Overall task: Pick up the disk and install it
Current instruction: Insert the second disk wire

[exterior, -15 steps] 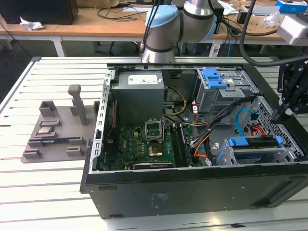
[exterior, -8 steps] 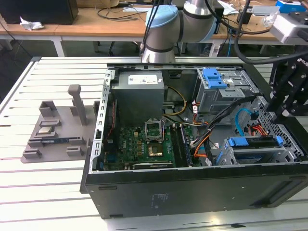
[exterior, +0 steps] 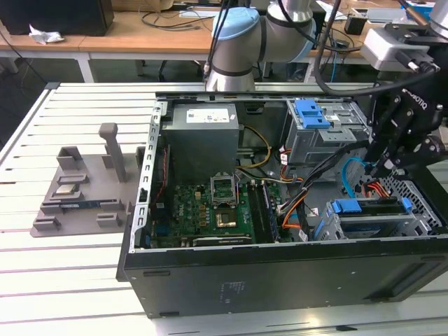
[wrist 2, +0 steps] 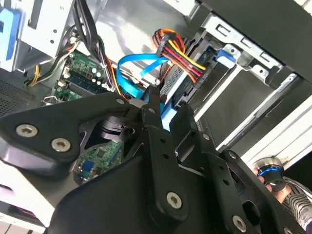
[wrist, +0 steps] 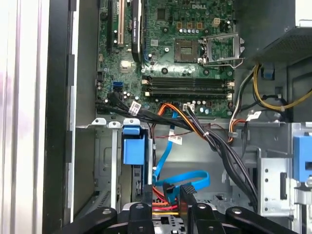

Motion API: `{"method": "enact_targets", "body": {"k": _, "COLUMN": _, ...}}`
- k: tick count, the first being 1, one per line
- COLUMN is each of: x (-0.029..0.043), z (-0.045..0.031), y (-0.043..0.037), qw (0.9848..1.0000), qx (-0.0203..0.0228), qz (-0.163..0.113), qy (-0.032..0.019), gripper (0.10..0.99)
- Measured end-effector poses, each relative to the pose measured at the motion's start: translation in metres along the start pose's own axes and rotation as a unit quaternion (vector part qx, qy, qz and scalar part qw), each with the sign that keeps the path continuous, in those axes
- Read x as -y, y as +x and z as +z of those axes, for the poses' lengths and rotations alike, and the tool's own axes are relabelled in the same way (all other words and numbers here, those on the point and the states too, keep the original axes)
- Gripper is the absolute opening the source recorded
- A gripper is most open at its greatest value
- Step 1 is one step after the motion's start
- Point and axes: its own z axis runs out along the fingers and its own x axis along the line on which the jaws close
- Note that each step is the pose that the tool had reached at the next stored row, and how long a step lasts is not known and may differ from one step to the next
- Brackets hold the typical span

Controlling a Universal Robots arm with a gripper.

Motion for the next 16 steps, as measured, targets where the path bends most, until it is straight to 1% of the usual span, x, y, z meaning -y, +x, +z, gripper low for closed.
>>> {"method": "enact_targets", "body": {"k": 3, "x": -0.0037, "z": 0.0016, "y": 0.0000, "qw": 0.9999, "qx": -0.0005, "qz": -0.011, "qy": -0.0001, "gripper": 0.361}}
{"method": "enact_targets", "body": {"k": 7, "x": -0.0040, "z": 0.0016, "y": -0.0001, "qw": 0.9999, "qx": -0.0006, "qz": -0.013, "qy": -0.0001, "gripper": 0.361}}
{"method": "enact_targets", "body": {"k": 8, "x": -0.0040, "z": 0.0016, "y": 0.0000, "qw": 0.9999, "qx": -0.0007, "qz": -0.012, "qy": -0.0001, "gripper": 0.345}}
{"method": "enact_targets", "body": {"k": 10, "x": -0.0040, "z": 0.0016, "y": -0.0001, "qw": 0.9999, "qx": -0.0007, "qz": -0.012, "qy": -0.0001, "gripper": 0.220}}
{"method": "enact_targets", "body": {"k": 11, "x": -0.0040, "z": 0.0016, "y": 0.0000, "qw": 0.9999, "qx": -0.0007, "qz": -0.012, "qy": -0.0001, "gripper": 0.220}}
{"method": "enact_targets", "body": {"k": 12, "x": -0.0040, "z": 0.0016, "y": 0.0000, "qw": 0.9999, "qx": -0.0007, "qz": -0.012, "qy": -0.0001, "gripper": 0.161}}
{"method": "enact_targets", "body": {"k": 15, "x": -0.0040, "z": 0.0016, "y": 0.0003, "qw": 0.9999, "qx": -0.0007, "qz": -0.012, "qy": -0.0001, "gripper": 0.161}}
{"method": "enact_targets", "body": {"k": 16, "x": -0.0041, "z": 0.0018, "y": 0.0018, "qw": 0.9999, "qx": -0.0006, "qz": -0.012, "qy": -0.0001, "gripper": 0.161}}
